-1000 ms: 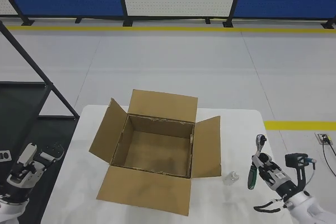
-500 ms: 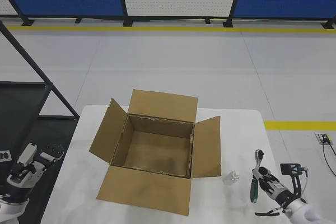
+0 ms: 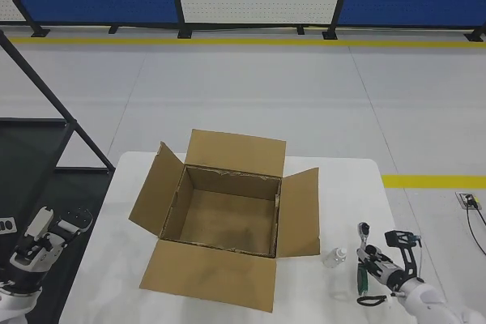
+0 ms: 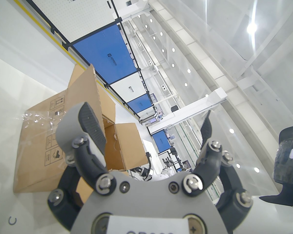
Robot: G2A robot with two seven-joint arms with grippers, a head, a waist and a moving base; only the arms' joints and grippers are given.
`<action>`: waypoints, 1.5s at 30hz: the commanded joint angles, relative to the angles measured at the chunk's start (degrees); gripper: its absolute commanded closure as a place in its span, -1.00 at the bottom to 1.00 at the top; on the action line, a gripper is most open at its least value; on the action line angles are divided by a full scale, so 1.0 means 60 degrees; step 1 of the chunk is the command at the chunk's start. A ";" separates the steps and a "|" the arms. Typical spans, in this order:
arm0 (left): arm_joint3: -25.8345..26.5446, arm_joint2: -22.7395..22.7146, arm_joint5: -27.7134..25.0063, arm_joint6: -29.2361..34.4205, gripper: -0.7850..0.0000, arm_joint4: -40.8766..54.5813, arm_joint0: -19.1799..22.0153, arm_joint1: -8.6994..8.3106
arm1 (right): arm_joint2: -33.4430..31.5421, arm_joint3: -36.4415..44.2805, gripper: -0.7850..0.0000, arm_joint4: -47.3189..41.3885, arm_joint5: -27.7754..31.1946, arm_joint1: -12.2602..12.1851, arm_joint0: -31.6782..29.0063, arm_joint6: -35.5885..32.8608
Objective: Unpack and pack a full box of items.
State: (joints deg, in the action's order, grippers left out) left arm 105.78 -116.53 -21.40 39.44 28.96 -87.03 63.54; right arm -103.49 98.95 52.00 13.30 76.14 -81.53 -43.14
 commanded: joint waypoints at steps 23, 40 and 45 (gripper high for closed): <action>0.0000 0.0000 0.0001 0.0000 -1.00 0.0002 0.0000 0.0000 | 0.0771 -0.1003 1.00 0.0989 -0.1269 -0.0264 0.1020 -0.0607; 0.0000 0.0000 0.0001 0.0000 -1.00 0.0002 0.0000 0.0000 | 0.0905 -0.0635 0.40 0.0885 -0.1443 -0.0430 0.1230 -0.0608; 0.0000 0.0000 0.0001 0.0000 -1.00 0.0002 0.0000 0.0000 | 0.0661 0.0362 -0.15 0.0277 -0.1090 -0.0464 0.0784 0.0023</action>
State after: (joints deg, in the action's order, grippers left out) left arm 105.78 -116.53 -21.40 39.44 28.96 -87.03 63.54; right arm -99.19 99.53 54.86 5.87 73.39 -76.05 -44.09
